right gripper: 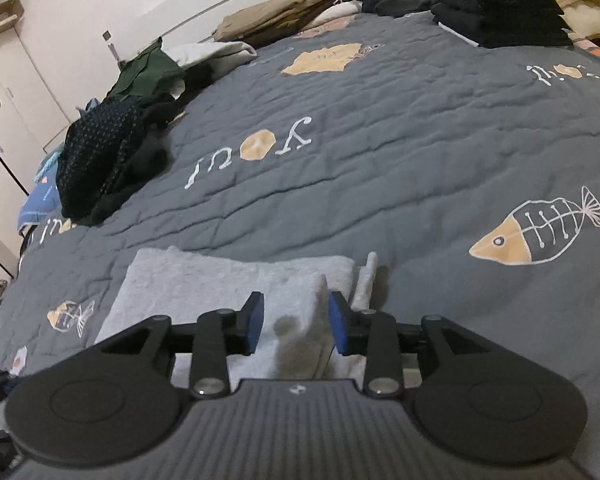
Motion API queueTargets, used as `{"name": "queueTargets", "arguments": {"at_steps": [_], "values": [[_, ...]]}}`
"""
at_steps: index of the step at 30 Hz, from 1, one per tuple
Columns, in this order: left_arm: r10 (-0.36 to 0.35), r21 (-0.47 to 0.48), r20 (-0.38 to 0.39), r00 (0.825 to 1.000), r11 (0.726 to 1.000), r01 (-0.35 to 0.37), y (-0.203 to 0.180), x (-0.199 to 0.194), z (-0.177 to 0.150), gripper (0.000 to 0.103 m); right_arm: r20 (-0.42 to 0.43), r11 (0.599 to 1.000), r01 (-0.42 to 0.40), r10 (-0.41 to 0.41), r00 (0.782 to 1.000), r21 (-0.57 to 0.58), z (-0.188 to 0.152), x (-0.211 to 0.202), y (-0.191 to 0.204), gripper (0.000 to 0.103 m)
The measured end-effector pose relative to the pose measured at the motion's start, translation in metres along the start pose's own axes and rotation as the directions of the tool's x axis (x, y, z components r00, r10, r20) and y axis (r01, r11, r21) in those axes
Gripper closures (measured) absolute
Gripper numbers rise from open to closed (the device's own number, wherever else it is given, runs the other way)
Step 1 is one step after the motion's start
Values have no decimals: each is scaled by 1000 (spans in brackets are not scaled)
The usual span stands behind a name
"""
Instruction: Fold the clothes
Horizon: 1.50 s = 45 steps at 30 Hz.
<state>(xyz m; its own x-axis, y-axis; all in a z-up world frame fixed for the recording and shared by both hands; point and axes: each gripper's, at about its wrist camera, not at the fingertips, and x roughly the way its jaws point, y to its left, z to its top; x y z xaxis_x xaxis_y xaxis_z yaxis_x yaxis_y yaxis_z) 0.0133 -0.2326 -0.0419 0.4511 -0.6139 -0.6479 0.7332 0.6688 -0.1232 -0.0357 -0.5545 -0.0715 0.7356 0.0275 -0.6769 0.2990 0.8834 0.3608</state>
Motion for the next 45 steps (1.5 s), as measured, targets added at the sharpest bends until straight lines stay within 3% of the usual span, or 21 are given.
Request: {"name": "queueTargets", "arguments": {"at_steps": [4,7,14,19,25,29,33,36,37,40,41,45], "values": [[33,94,16,999,995,-35,-10,-20,-9,36,-6,999,-18,18,1000,32,-12,-15,-2,68],[62,195,22,998,979,-65,-24,-36,-25,36,-1,998,-30,30,1000,60,-26,-36,-1,68],[102,324,12,995,941,-100,-42,-74,-78,36,27,996,-40,38,999,82,-65,-92,5,65],[162,435,26,987,887,-157,-53,-80,-101,38,9,991,4,-6,1000,133,-105,-116,5,64],[212,566,93,973,793,-226,-70,-73,-109,59,-31,986,102,-98,995,129,-138,-117,12,64],[257,642,79,963,726,-246,-80,-61,-120,59,-46,984,115,-110,993,136,-145,-114,11,63],[280,668,66,958,700,-251,-79,-54,-126,59,-80,984,110,-99,992,139,-150,-109,12,63],[274,659,70,959,709,-251,-77,-54,-126,63,-87,987,97,-86,992,131,-153,-109,15,63],[270,657,71,960,712,-248,-77,-55,-126,69,-89,987,88,-77,993,131,-154,-109,17,64],[252,669,73,965,705,-235,-79,-55,-128,86,-92,990,63,-51,994,130,-155,-111,20,86],[251,683,74,965,692,-233,-81,-55,-129,90,-93,990,63,-52,994,123,-156,-111,21,95],[275,762,106,956,594,-256,-85,-57,-138,96,-90,992,52,-42,995,116,-157,-116,22,100]]}}
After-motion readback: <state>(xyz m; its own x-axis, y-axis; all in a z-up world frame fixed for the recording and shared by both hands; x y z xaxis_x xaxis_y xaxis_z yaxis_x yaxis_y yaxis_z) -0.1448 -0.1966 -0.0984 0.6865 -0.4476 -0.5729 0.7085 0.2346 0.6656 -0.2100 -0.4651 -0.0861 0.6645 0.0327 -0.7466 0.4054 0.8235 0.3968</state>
